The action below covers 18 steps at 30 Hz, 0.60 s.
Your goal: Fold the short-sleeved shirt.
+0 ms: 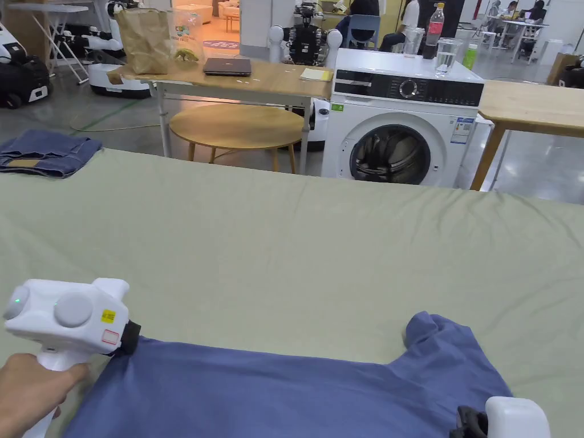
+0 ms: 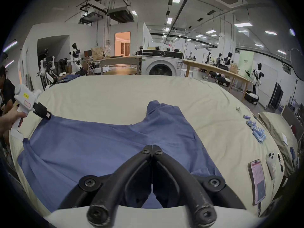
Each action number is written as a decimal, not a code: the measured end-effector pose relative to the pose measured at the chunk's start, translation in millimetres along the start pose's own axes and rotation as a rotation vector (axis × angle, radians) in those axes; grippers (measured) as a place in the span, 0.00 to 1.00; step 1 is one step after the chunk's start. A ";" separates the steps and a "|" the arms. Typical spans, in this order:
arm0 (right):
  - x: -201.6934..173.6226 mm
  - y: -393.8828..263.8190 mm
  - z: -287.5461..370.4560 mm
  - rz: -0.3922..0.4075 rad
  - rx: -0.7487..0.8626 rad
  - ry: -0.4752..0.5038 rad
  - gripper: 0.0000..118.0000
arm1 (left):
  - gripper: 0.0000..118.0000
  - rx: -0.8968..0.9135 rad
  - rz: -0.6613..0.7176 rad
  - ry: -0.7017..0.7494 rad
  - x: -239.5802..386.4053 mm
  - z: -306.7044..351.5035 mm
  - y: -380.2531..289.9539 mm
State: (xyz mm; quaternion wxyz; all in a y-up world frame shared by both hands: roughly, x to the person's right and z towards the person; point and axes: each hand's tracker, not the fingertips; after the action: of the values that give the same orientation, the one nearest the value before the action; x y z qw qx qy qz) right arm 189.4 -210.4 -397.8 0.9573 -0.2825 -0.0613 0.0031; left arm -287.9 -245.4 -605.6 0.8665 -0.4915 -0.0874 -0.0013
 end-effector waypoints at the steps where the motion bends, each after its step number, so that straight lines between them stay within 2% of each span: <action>1: 4.0 4.7 0.0 -0.005 0.001 -0.002 0.00 | 0.00 0.007 0.017 -0.012 -1.2 4.5 -1.3; 6: 34.2 52.4 -16.8 -0.043 -0.015 0.006 0.00 | 0.00 0.079 0.049 -0.061 -6.2 31.4 -8.3; 8: 48.6 74.8 -37.6 -0.056 -0.076 0.031 0.00 | 0.00 0.102 0.054 -0.062 -7.4 40.8 -10.6; 11: 64.0 99.4 -78.5 -0.022 -0.211 0.023 0.03 | 0.00 0.133 0.069 -0.083 -8.3 51.9 -15.4; 12: 69.1 103.9 -92.7 -0.020 -0.246 0.026 0.08 | 0.00 0.147 0.071 -0.083 -8.6 53.8 -15.8; 13: 75.2 108.5 -108.8 -0.027 -0.289 0.052 0.17 | 0.00 0.156 0.071 -0.083 -8.0 56.3 -17.7; 14: 79.2 112.1 -125.5 -0.024 -0.331 0.047 0.28 | 0.00 0.155 0.071 -0.084 -7.3 57.9 -18.9; 15: 82.4 112.6 -139.7 -0.022 -0.366 0.037 0.43 | 0.00 0.157 0.071 -0.082 -6.4 59.1 -20.5; 16: 86.1 112.6 -153.6 -0.019 -0.400 0.035 0.46 | 0.00 0.165 0.069 -0.083 -6.3 58.9 -21.5; 18: 90.1 110.3 -177.0 0.011 -0.448 -0.003 0.46 | 0.00 0.164 0.064 -0.078 -4.2 61.2 -23.3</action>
State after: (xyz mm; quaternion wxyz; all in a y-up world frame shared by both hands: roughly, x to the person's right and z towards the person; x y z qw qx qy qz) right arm 303.1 -209.7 -594.6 0.8706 -0.4883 -0.0603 -0.0047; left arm -303.3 -205.6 -555.7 0.8994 -0.4211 -0.1050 0.0526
